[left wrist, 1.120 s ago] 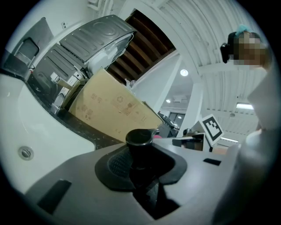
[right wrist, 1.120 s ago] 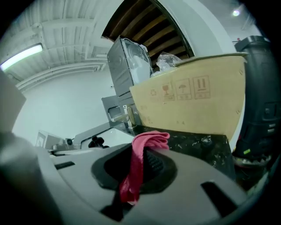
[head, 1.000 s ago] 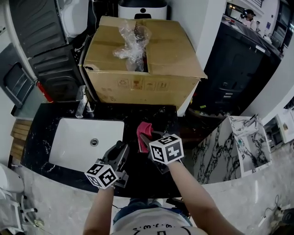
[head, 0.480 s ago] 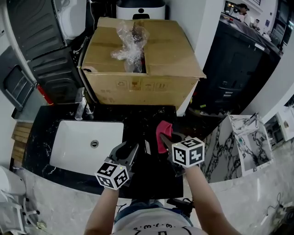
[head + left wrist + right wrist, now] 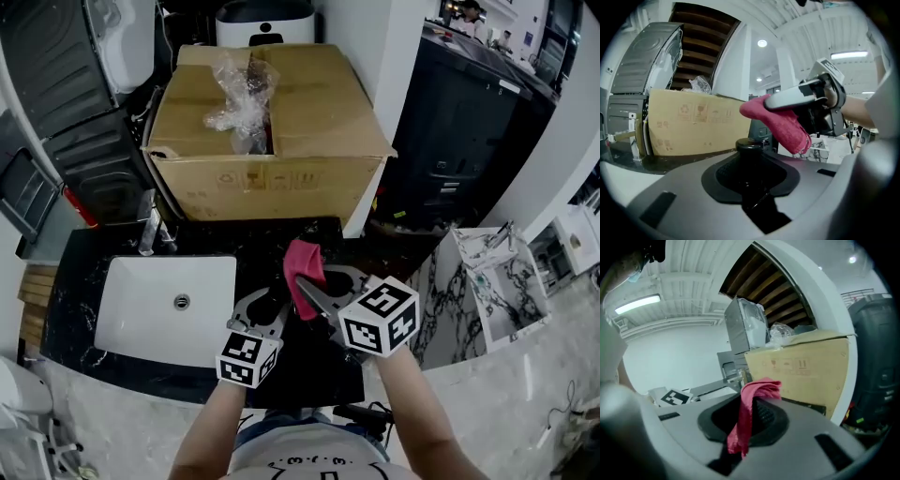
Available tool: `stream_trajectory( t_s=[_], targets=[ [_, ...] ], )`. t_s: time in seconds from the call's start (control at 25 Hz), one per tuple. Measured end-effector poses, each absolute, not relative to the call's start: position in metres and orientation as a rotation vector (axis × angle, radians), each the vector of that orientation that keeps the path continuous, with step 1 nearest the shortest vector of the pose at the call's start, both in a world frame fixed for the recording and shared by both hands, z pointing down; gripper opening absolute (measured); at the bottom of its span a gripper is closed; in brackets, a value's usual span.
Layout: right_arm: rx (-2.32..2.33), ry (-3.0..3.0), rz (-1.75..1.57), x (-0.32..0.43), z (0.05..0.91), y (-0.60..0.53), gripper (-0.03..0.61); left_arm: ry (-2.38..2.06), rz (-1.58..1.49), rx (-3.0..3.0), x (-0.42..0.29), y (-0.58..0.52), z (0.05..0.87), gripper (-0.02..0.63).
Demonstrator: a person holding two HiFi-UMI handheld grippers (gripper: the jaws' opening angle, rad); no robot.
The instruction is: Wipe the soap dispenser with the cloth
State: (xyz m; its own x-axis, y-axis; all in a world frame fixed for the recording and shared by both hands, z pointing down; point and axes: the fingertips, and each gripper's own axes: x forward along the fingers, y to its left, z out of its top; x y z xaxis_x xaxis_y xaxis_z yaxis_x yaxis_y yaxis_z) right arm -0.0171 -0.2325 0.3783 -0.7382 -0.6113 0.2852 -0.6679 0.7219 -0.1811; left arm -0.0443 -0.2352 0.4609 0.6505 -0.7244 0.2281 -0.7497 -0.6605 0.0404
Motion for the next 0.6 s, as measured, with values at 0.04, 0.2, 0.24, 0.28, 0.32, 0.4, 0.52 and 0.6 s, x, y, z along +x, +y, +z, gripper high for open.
stream_trajectory(
  t_s=[0.04, 0.2, 0.24, 0.28, 0.32, 0.4, 0.52, 0.6],
  targets=[
    [0.968, -2.716, 0.368, -0.030, 0.379, -0.232, 0.049, -1.228, 0.296, 2.735, -0.044, -0.235, 0.461, 0.106],
    [0.842, -2.630, 0.233, -0.073, 0.397, -0.236, 0.049, -1.233, 0.308, 2.742, -0.044, -0.234, 0.461, 0.106],
    [0.832, -2.600, 0.210, -0.077, 0.402, -0.237, 0.049, -1.231, 0.311, 2.745, -0.044, -0.234, 0.461, 0.106],
    [0.826, -2.579, 0.196, -0.079, 0.406, -0.238, 0.049, -1.230, 0.313, 2.747, -0.043, -0.234, 0.461, 0.106],
    [0.817, -2.569, 0.193, -0.078, 0.408, -0.239, 0.049, -1.230, 0.314, 2.748, -0.043, -0.234, 0.461, 0.106],
    [0.797, -2.572, 0.201, -0.075, 0.408, -0.240, 0.049, -1.235, 0.313, 2.749, -0.044, -0.235, 0.460, 0.106],
    [0.813, -2.595, 0.251, -0.060, 0.411, -0.241, 0.049, -1.224, 0.308, 2.751, -0.045, -0.235, 0.461, 0.106],
    [0.861, -2.616, 0.327, -0.044, 0.412, -0.241, 0.049, -1.214, 0.308, 2.753, -0.044, -0.234, 0.461, 0.106]
  ],
)
